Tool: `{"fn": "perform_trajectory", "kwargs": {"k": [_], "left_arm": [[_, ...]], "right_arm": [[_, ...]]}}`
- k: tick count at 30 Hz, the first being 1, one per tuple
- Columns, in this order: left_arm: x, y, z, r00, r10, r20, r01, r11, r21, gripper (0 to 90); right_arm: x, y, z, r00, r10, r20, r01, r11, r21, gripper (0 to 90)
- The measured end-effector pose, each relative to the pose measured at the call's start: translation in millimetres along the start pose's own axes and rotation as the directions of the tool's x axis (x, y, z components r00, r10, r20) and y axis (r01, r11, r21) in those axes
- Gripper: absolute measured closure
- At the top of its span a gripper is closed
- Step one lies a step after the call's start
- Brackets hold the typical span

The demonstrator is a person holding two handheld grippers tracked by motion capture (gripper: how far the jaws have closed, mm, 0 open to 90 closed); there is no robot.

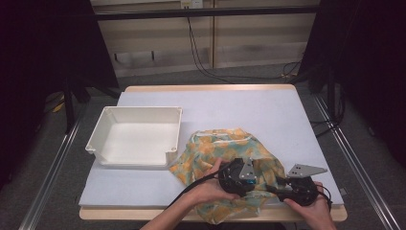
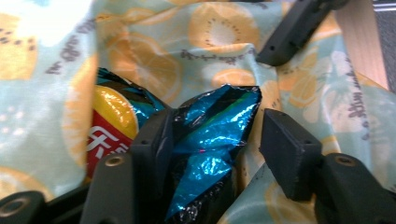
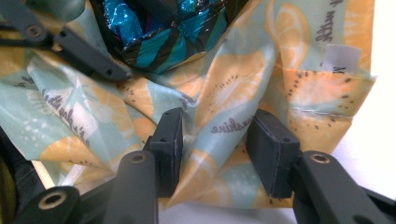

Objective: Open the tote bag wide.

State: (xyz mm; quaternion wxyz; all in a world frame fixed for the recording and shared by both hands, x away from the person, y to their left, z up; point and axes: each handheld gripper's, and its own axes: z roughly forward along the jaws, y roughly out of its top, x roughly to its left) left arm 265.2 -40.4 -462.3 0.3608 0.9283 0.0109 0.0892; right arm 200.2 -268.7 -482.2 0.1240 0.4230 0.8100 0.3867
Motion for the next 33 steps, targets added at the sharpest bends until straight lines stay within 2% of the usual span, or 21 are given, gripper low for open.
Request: {"fn": "perform_trajectory", "kwargs": {"k": [3,6,10,15,18,22,26,27,30,31,33], "left_arm": [[0.0,-3.6,-0.3,0.9997,-0.019,-0.014,0.019,0.9995,-0.024,53.2],[-1.6,-3.2,0.4,0.9987,-0.032,-0.04,0.031,0.9994,-0.015,57.1],[-0.6,-3.0,0.1,0.9983,-0.027,-0.052,0.027,0.9996,0.003,63.9],[1.6,-3.9,0.6,0.9984,-0.04,-0.04,0.04,0.9992,-0.007,82.5],[7.4,-4.7,-3.3,0.9959,-0.09,-0.006,0.09,0.9955,-0.032,87.3],[17.1,-7.1,-13.3,0.9862,-0.16,0.045,0.163,0.9821,-0.094,88.5],[22.2,-7.5,-24.3,0.9764,-0.198,0.085,0.209,0.9665,-0.149,88.6],[24.1,-7.4,-27.6,0.9753,-0.201,0.092,0.213,0.9645,-0.156,88.6],[27.9,-7.1,-36.1,0.9647,-0.231,0.127,0.253,0.9457,-0.204,88.7],[29.8,-7.1,-40.4,0.9639,-0.231,0.131,0.256,0.9421,-0.217,88.7],[32.7,-6.4,-48.6,0.9585,-0.248,0.141,0.277,0.9271,-0.253,88.7]], "right_arm": [[0.2,0.1,0.1,1.0,-0.001,-0.002,0.001,1.0,0.002,55.7],[0.0,0.3,0.4,1.0,-0.003,-0.004,0.003,1.0,0.001,55.3],[-0.1,0.4,0.6,1.0,-0.005,-0.005,0.005,1.0,0.001,55.5],[-0.2,1.0,1.0,1.0,-0.002,-0.006,0.002,1.0,0.002,55.9],[-0.6,1.5,1.4,1.0,-0.001,-0.009,0.001,1.0,0.001,56.3],[-0.3,4.3,2.6,0.9999,0.0,-0.017,0.0,1.0,-0.006,59.8],[-0.5,8.2,5.8,0.9994,-0.001,-0.034,0.0,1.0,-0.013,74.5],[-0.3,9.2,6.8,0.9992,0.004,-0.039,-0.004,1.0,-0.012,77.1],[-0.7,12.7,7.8,0.9987,-0.005,-0.05,0.004,1.0,-0.018,84.4],[-1.2,14.1,7.4,0.9986,-0.005,-0.052,0.004,1.0,-0.022,86.2],[-2.9,16.1,7.1,0.9986,-0.003,-0.053,0.001,1.0,-0.029,88.4]]}}
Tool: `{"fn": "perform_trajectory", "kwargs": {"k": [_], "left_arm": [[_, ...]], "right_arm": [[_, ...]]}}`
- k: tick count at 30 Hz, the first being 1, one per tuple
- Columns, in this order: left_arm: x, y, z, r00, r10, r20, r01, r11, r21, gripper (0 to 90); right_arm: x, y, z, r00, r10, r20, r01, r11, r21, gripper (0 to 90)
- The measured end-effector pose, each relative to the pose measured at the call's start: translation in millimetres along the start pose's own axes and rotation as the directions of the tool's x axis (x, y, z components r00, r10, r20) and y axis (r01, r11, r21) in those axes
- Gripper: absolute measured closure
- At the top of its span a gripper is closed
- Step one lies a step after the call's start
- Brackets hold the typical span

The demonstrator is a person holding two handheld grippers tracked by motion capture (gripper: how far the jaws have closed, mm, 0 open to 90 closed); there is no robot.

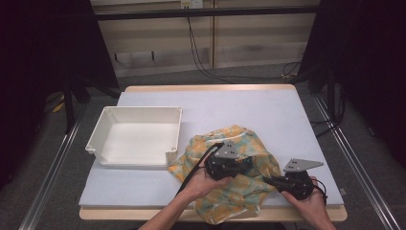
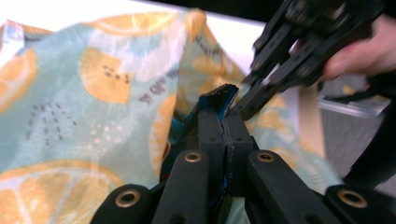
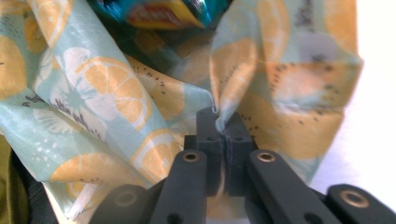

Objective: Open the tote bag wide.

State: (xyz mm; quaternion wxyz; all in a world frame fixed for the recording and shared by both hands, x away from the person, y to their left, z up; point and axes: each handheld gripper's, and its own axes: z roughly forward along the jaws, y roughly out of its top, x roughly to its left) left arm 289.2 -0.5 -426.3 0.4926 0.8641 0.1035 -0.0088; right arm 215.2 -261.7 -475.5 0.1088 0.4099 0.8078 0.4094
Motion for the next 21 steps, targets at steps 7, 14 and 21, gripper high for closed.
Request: {"fn": "perform_trajectory", "kwargs": {"k": [7,14,21], "left_arm": [[3.2,18.4,-31.2,0.9999,-0.009,0.005,0.01,0.9941,-0.108,89.1],[1.0,23.0,-49.1,0.9999,-0.002,0.014,0.004,0.9869,-0.162,89.1],[0.5,18.9,-36.3,0.9999,0.011,0.004,-0.01,0.9909,-0.134,89.0]], "right_arm": [[-9.2,9.6,1.5,0.9999,0.014,-0.007,-0.014,1.0,-0.012,90.0],[-21.1,12.0,13.3,0.9982,0.056,0.02,-0.056,0.998,0.025,90.0],[-7.4,21.7,-7.9,1.0,-0.002,0.007,0.003,0.998,-0.07,75.0]]}}
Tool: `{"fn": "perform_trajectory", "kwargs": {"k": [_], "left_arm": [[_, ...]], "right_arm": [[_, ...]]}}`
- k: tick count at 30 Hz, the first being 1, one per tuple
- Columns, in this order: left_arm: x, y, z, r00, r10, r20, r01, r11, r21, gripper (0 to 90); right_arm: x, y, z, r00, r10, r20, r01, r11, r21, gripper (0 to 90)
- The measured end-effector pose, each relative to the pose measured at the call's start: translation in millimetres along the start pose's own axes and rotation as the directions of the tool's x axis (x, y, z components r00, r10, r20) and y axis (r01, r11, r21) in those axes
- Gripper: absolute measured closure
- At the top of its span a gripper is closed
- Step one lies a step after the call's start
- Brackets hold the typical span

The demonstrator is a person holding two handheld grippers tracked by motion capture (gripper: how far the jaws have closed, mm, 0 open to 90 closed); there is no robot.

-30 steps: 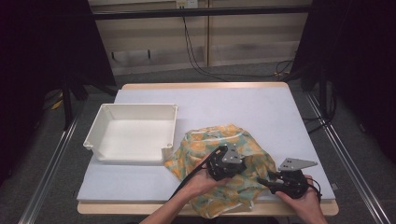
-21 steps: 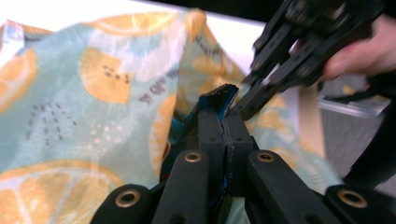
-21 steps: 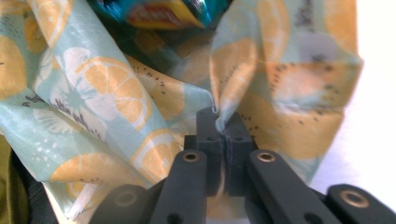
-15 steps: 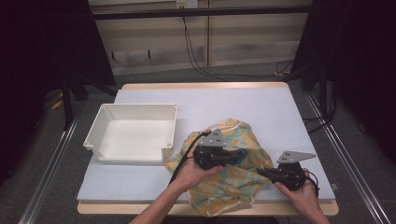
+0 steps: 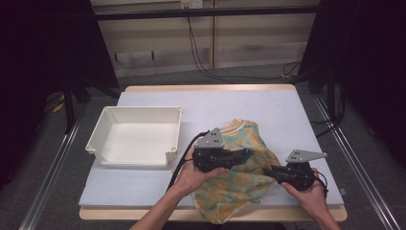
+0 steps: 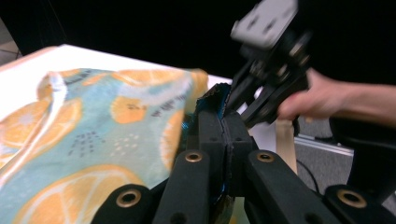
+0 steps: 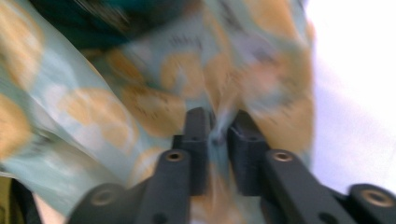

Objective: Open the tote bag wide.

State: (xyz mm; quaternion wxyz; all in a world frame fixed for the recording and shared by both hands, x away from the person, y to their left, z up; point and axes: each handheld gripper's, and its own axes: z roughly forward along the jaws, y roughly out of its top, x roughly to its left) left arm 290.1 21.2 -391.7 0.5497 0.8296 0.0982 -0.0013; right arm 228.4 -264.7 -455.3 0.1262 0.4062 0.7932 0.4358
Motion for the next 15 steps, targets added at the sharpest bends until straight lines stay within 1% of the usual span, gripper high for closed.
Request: {"fn": "perform_trajectory", "kwargs": {"k": [2,3,4,5,7,8,9,11,13,14,15], "left_arm": [[1.8,-0.6,4.8,1.0,-0.004,-0.007,0.004,0.9999,0.016,88.9],[3.5,-1.1,6.8,0.9999,-0.011,0.0,0.011,0.9999,0.01,88.9],[4.3,-1.0,7.7,0.9999,-0.012,-0.012,0.012,0.9998,0.017,88.9],[5.6,-1.0,8.7,0.9999,-0.008,-0.014,0.008,0.9997,0.022,88.9],[7.6,-2.0,11.1,0.9998,-0.018,-0.012,0.018,0.9996,0.021,88.9],[8.2,-2.4,11.9,0.9997,-0.015,-0.017,0.016,0.9994,0.03,88.9],[8.5,-3.1,13.0,0.9998,-0.017,-0.014,0.017,0.9995,0.028,88.9],[8.2,-4.5,14.2,0.9997,-0.019,-0.017,0.02,0.9991,0.037,88.8],[8.2,-5.7,16.4,0.9997,-0.02,-0.011,0.02,0.9987,0.046,88.8],[7.4,-6.1,17.6,0.9997,-0.019,-0.015,0.019,0.9985,0.05,88.8],[6.7,-6.2,18.5,0.9998,-0.013,-0.014,0.014,0.9982,0.057,88.8]], "right_arm": [[3.8,6.3,-7.9,0.9999,-0.008,0.006,0.009,1.0,-0.026,71.5],[4.9,9.8,-12.0,0.9999,-0.007,0.007,0.007,0.999,-0.035,70.9],[5.6,13.4,-16.4,0.9999,-0.013,0.011,0.014,0.999,-0.051,70.7],[5.5,16.7,-20.7,0.9998,-0.016,0.009,0.016,0.997,-0.069,69.1],[3.6,23.0,-28.2,0.9999,-0.01,0.014,0.012,0.995,-0.098,66.8],[2.7,26.1,-31.0,0.9998,-0.016,0.015,0.017,0.994,-0.107,65.0],[2.1,30.0,-34.7,0.9996,-0.021,0.019,0.023,0.993,-0.115,62.0],[1.4,35.2,-40.3,0.9996,-0.025,0.014,0.027,0.989,-0.146,61.0],[1.8,41.0,-45.3,0.9992,-0.035,0.021,0.038,0.985,-0.168,60.1],[2.1,44.1,-47.0,0.9984,-0.043,0.037,0.049,0.984,-0.169,59.7],[2.4,47.2,-48.4,0.9964,-0.054,0.065,0.065,0.983,-0.171,58.7]]}}
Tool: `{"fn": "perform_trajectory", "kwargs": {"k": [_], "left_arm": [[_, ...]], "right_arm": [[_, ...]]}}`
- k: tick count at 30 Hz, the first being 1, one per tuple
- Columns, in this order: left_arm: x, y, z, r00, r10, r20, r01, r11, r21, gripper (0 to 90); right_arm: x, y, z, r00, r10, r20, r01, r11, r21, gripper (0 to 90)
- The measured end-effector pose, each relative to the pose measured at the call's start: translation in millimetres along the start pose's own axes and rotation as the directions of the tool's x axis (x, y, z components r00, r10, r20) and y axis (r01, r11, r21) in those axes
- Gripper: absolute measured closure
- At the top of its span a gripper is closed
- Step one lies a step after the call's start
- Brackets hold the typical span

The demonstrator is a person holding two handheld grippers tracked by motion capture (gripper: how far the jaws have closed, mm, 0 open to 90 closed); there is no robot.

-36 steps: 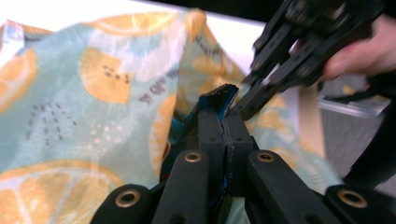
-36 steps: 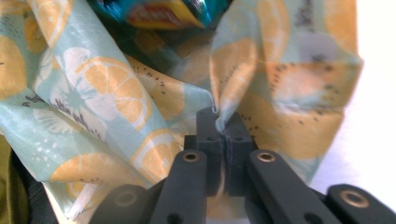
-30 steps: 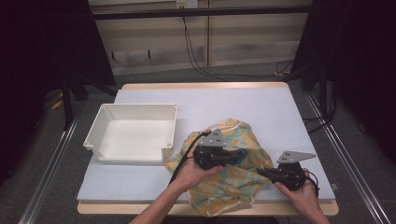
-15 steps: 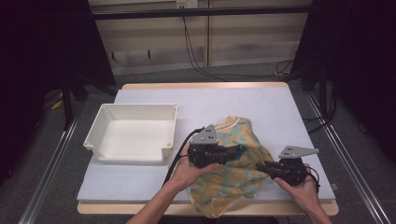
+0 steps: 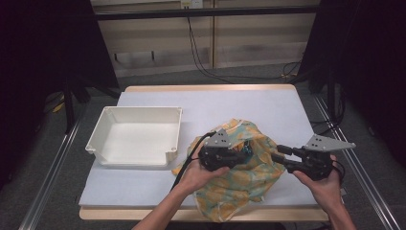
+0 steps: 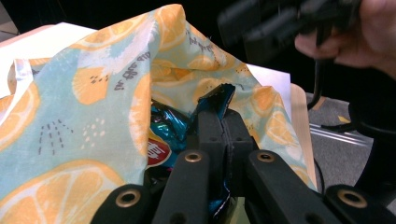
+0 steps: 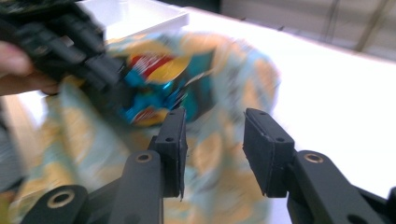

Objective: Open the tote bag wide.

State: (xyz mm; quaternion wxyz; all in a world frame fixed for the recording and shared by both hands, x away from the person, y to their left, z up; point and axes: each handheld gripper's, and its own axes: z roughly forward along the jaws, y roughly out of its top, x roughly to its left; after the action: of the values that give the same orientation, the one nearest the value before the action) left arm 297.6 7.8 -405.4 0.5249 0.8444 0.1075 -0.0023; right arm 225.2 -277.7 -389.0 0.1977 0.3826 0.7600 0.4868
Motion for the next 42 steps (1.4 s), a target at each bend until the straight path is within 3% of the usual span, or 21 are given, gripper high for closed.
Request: {"fn": "perform_trajectory", "kwargs": {"k": [1,4,6,8,10,12,15,21,27,31,34,40,42], "left_arm": [[-1.1,-0.2,1.2,1.0,0.003,-0.001,-0.003,1.0,0.003,88.7],[-2.9,-0.5,3.0,1.0,0.005,0.001,-0.005,1.0,0.003,88.8],[-2.7,-0.1,2.5,1.0,0.006,0.0,-0.006,1.0,0.003,88.8],[-3.1,0.4,1.6,0.9999,0.012,0.001,-0.012,0.9999,0.004,88.7],[-5.3,0.8,0.4,0.9998,0.018,0.002,-0.018,0.9998,0.005,88.7],[-10.0,0.7,-2.5,0.9997,0.022,0.006,-0.022,0.9997,0.003,88.7],[-19.0,-1.4,-10.1,0.9973,0.068,0.028,-0.068,0.9977,0.001,88.8],[-25.4,-5.3,-20.9,0.9959,0.074,0.052,-0.072,0.9967,-0.038,88.8],[-26.8,-3.4,-36.3,0.9957,0.072,0.058,-0.068,0.9955,-0.066,88.9],[-27.5,1.9,-44.1,0.9947,0.072,0.074,-0.063,0.9912,-0.116,88.9],[-27.8,7.4,-45.7,0.9948,0.074,0.07,-0.064,0.9889,-0.134,88.9],[-20.9,18.2,-39.0,0.9956,0.057,0.074,-0.046,0.9883,-0.146,88.8],[-19.0,21.3,-37.5,0.9973,0.046,0.058,-0.037,0.9885,-0.147,88.8]], "right_arm": [[-1.0,2.9,0.1,0.9997,-0.006,0.025,0.007,1.0,-0.008,56.1],[-11.0,9.1,8.8,0.9993,0.025,0.026,-0.025,1.0,-0.002,45.2],[-15.8,11.7,22.2,0.9996,0.026,-0.011,-0.026,0.999,0.021,43.8],[-16.5,14.1,34.7,0.9994,0.03,-0.019,-0.029,0.999,0.038,41.2],[-18.2,17.4,46.3,0.9986,0.025,-0.047,-0.023,0.999,0.028,51.7],[-22.8,22.2,53.9,0.9968,0.036,-0.072,-0.035,0.999,0.006,71.9],[-37.5,30.6,58.5,0.9927,0.04,-0.114,-0.044,0.999,-0.031,88.0],[-65.0,41.7,72.0,0.9888,0.101,-0.11,-0.103,0.995,-0.018,90.0],[-82.0,39.2,74.9,0.9891,0.132,-0.064,-0.134,0.991,-0.02,90.0],[-94.6,32.9,76.7,0.9859,0.165,-0.031,-0.165,0.986,-0.016,90.0],[-98.3,27.8,77.8,0.9823,0.185,-0.026,-0.186,0.982,-0.015,90.0],[-90.8,30.3,77.5,0.9847,0.169,-0.045,-0.169,0.985,-0.017,90.0],[-89.9,31.7,77.6,0.985,0.165,-0.052,-0.166,0.986,-0.016,90.0]]}}
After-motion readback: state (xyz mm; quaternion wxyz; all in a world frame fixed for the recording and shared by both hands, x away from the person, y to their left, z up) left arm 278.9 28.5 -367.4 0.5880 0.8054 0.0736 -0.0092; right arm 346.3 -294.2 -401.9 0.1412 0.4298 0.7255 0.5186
